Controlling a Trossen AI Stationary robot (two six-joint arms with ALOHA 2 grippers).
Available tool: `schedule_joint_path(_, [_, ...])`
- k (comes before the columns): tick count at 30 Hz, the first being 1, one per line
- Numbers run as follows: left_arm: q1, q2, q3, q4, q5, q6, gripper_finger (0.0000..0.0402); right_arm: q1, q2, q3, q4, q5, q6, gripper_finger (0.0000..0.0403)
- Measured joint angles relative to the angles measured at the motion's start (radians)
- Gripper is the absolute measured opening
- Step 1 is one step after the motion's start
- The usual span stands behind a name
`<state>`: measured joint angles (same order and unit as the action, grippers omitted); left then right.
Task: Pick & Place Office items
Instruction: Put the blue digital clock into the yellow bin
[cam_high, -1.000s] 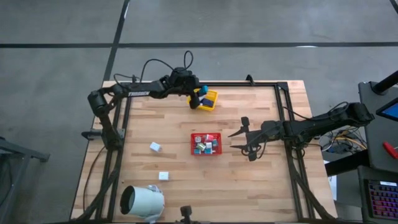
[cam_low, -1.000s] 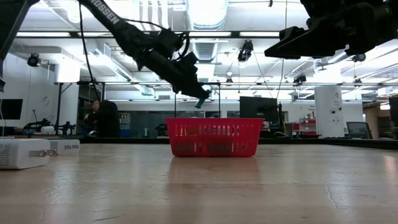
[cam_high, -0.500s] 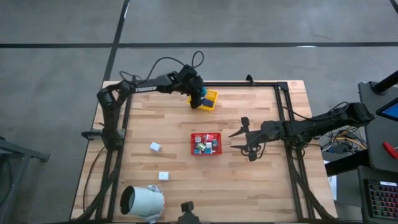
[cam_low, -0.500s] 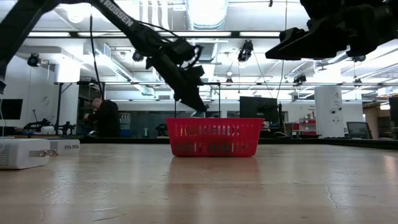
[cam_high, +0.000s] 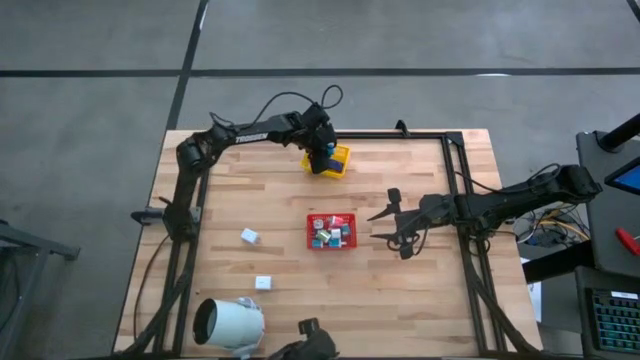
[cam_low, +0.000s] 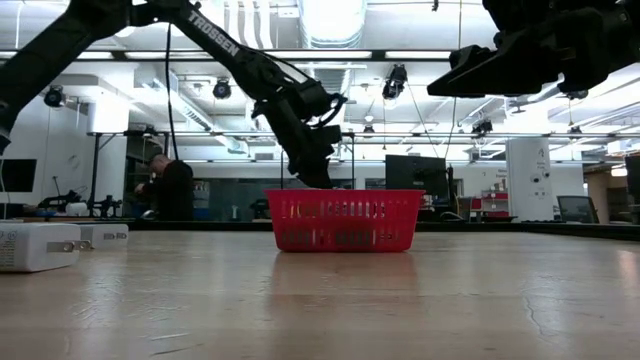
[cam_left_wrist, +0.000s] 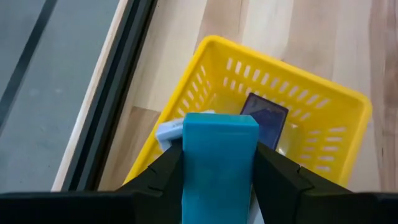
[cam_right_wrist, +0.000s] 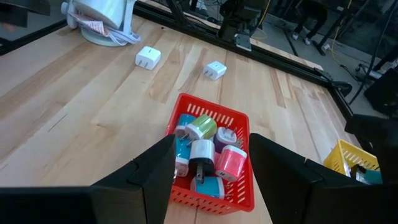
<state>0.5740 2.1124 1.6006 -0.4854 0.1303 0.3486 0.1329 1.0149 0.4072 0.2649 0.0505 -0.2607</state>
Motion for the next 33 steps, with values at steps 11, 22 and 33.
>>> schedule_joint_path(11, [0.001, 0.003, -0.002, -0.039, 0.003, 0.019, 0.0148, 0.0, 0.0, 0.0, 0.0, 0.0, -0.001, 0.0201])
schedule_joint_path(22, [0.001, 0.003, -0.002, -0.04, 0.003, 0.023, 0.0148, 0.0, 0.0, 0.0, 0.0, 0.0, -0.001, 0.0201])
schedule_joint_path(33, [0.001, 0.002, -0.002, -0.04, 0.003, 0.023, 0.0148, 0.0, 0.0, 0.0, 0.0, 0.0, 0.0, 0.0201])
